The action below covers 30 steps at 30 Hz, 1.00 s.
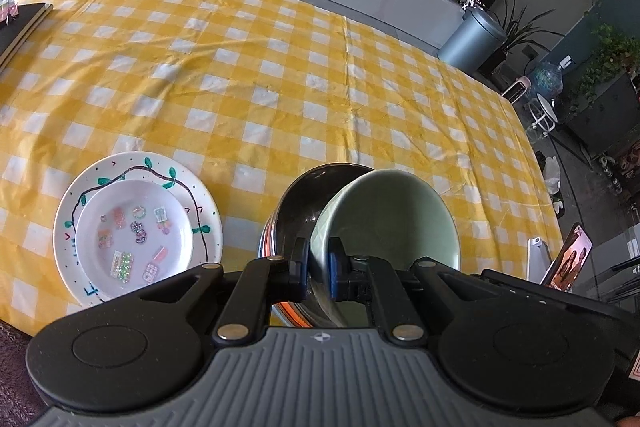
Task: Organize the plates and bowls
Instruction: 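Carry the green bowl with both grippers and lower it into the orange bowl, then open both grippers and raise them off the green bowl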
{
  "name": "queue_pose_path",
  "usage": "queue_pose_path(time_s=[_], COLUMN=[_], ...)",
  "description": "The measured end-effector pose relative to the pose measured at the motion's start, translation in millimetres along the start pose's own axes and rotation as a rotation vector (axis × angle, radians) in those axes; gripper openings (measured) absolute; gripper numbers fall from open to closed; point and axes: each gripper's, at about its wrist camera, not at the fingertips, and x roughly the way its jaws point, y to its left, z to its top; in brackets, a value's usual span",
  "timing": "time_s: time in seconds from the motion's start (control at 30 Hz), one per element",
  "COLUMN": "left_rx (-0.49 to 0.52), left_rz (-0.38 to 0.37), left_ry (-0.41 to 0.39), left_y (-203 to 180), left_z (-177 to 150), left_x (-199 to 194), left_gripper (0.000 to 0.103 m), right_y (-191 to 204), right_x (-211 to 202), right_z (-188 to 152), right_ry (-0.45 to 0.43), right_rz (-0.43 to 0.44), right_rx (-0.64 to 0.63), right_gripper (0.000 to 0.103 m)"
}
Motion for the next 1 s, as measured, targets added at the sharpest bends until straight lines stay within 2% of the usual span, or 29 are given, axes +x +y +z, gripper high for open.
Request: queue_pose_path(time_s=[0.6, 0.87, 1.0], left_rx=[0.158, 0.131, 0.125], left_rz=[0.071, 0.062, 0.051], left_ry=[0.1, 0.101, 0.09], left_y=[-12.2, -7.3, -7.4], left_z=[10.2, 17.8, 19.3], left_x=[21.6, 21.0, 17.4], left_gripper=[0.013, 0.014, 0.02], right_y=[10.4, 9.1, 12.2], right_x=[19.8, 17.5, 10.3], right_z=[5.5, 11.5, 12.8], right_ry=[0.042, 0.031, 0.002], right_rz=[-0.078, -0.065, -0.062], right_rx=[-0.138, -0.121, -0.129], right_gripper=[0.005, 0.009, 0.014])
